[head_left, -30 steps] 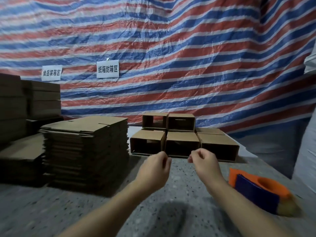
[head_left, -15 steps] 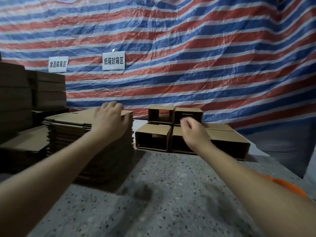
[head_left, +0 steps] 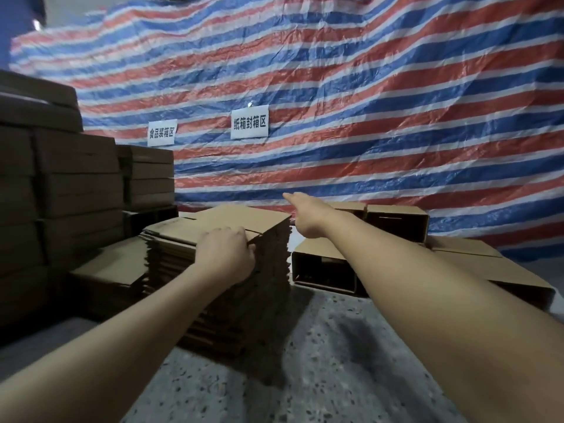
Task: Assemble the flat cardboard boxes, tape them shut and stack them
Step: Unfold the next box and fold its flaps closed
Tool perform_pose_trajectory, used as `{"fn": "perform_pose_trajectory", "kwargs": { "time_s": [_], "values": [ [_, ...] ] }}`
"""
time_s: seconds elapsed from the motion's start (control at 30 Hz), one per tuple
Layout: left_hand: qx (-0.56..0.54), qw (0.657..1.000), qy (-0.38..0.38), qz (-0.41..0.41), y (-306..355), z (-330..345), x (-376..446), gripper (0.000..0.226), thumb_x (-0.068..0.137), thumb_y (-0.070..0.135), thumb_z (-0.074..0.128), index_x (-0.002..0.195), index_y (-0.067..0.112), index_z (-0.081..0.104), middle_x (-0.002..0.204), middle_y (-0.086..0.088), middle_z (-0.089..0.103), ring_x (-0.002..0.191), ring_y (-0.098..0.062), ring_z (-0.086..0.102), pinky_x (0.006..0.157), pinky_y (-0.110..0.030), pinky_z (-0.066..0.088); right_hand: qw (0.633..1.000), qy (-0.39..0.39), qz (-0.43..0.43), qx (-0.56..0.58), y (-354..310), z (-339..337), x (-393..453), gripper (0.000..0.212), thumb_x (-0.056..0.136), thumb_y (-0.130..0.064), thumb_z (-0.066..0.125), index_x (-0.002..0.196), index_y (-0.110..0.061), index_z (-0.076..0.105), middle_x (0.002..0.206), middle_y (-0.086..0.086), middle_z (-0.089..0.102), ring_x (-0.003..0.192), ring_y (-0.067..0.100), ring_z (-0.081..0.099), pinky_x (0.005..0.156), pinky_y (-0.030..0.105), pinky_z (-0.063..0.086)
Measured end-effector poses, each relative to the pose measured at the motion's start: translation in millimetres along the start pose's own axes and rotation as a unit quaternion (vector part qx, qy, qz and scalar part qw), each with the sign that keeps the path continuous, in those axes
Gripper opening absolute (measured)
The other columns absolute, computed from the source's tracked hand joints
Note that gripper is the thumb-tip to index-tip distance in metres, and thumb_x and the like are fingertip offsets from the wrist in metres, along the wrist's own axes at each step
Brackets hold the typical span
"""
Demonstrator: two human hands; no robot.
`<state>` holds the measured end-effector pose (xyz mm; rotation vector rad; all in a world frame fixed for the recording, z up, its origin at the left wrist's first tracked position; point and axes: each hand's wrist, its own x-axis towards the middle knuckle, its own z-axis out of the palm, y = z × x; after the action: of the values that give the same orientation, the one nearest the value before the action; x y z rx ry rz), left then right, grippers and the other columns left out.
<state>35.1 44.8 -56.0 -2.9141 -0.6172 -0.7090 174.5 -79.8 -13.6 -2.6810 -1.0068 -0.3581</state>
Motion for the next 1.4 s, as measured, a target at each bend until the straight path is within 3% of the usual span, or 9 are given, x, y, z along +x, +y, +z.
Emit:
{"fn": "perform_pose_trajectory", "kwargs": {
  "time_s": [0.13,0.23,0.33,0.53,0.6,0.93,1.1,1.23,1.4],
  "values": [
    [-0.095,0.995,0.036,0.017,-4,-8,-6,0.029,0.100,0.043,0.048,0.104,0.018,0.062,0.093,-0.001,0.064,0.087,-0.020,0.059,0.083,-0.040,0.053,0.999,0.000,0.001,-0.038,6,22,27,0.081,0.095,0.002,0.053,0.161,-0.026,0.015,0.168,0.004,0.015,0.153,0.030,0.019,0.123,0.049,0.022],
    [-0.152,0.972,0.166,0.063,-14,-17,-7,0.026,0.095,0.043,0.060,0.093,0.019,0.068,0.083,0.003,0.066,0.074,-0.014,0.060,0.071,-0.033,0.052,0.999,0.033,0.003,0.007,10,28,40,0.068,0.096,-0.007,0.059,0.156,-0.024,0.032,0.162,0.007,0.030,0.146,0.032,0.034,0.118,0.048,0.033],
    [-0.246,0.904,0.333,0.100,-22,-28,-4,0.026,0.081,0.039,0.078,0.086,0.013,0.076,0.076,0.002,0.072,0.066,-0.012,0.063,0.064,-0.025,0.047,0.989,0.106,0.015,0.103,10,17,44,0.029,0.093,-0.016,0.061,0.121,-0.022,0.063,0.132,0.013,0.057,0.114,0.034,0.058,0.099,0.044,0.049],
    [-0.429,0.798,0.421,0.048,-19,-74,12,0.024,0.082,0.038,0.077,0.089,0.015,0.075,0.076,0.013,0.066,0.066,0.006,0.059,0.067,-0.005,0.044,0.952,0.255,-0.046,0.164,19,-51,17,0.009,0.084,-0.021,0.065,0.085,-0.019,0.056,0.095,0.005,0.057,0.085,0.026,0.056,0.071,0.038,0.047],
    [-0.479,0.779,0.405,0.020,-12,-91,17,0.024,0.084,0.044,0.074,0.087,0.020,0.071,0.077,0.011,0.066,0.069,0.006,0.059,0.065,-0.009,0.047,0.948,0.273,-0.069,0.151,30,-78,-5,0.017,0.083,-0.028,0.059,0.078,-0.027,0.042,0.084,-0.004,0.049,0.072,0.015,0.049,0.057,0.031,0.036],
    [-0.705,0.686,0.177,-0.028,86,-128,21,0.027,0.086,0.051,0.070,0.093,0.026,0.062,0.095,0.003,0.067,0.088,-0.009,0.062,0.069,-0.026,0.048,0.899,0.431,-0.034,0.071,107,-152,-121,0.024,0.101,-0.036,0.046,0.094,-0.014,0.051,0.082,0.002,0.054,0.070,0.014,0.053,0.061,0.025,0.044],
    [-0.751,0.656,0.076,-0.015,130,-126,5,0.035,0.083,0.050,0.075,0.098,0.019,0.066,0.097,-0.004,0.071,0.097,-0.022,0.068,0.087,-0.044,0.056,0.821,0.497,0.102,0.261,125,-163,-173,0.026,0.100,-0.048,0.051,0.098,-0.022,0.052,0.079,-0.007,0.052,0.067,0.005,0.052,0.057,0.017,0.039],
    [-0.745,0.667,0.009,-0.012,151,-101,-16,0.031,0.082,0.049,0.075,0.095,0.022,0.068,0.099,-0.004,0.072,0.097,-0.021,0.068,0.091,-0.045,0.054,0.782,0.442,0.191,0.397,140,-146,-219,0.033,0.098,-0.037,0.052,0.070,-0.020,0.047,0.066,-0.001,0.046,0.065,0.018,0.049,0.060,0.029,0.040],
    [-0.729,0.683,-0.052,0.000,165,-45,-51,0.035,0.081,0.051,0.073,0.099,0.022,0.069,0.088,0.003,0.073,0.081,-0.013,0.071,0.068,-0.029,0.054,0.784,0.412,0.248,0.393,155,-95,-270,0.034,0.097,-0.030,0.053,0.066,-0.016,0.047,0.062,0.006,0.041,0.060,0.021,0.043,0.059,0.035,0.035]
  ]
}}
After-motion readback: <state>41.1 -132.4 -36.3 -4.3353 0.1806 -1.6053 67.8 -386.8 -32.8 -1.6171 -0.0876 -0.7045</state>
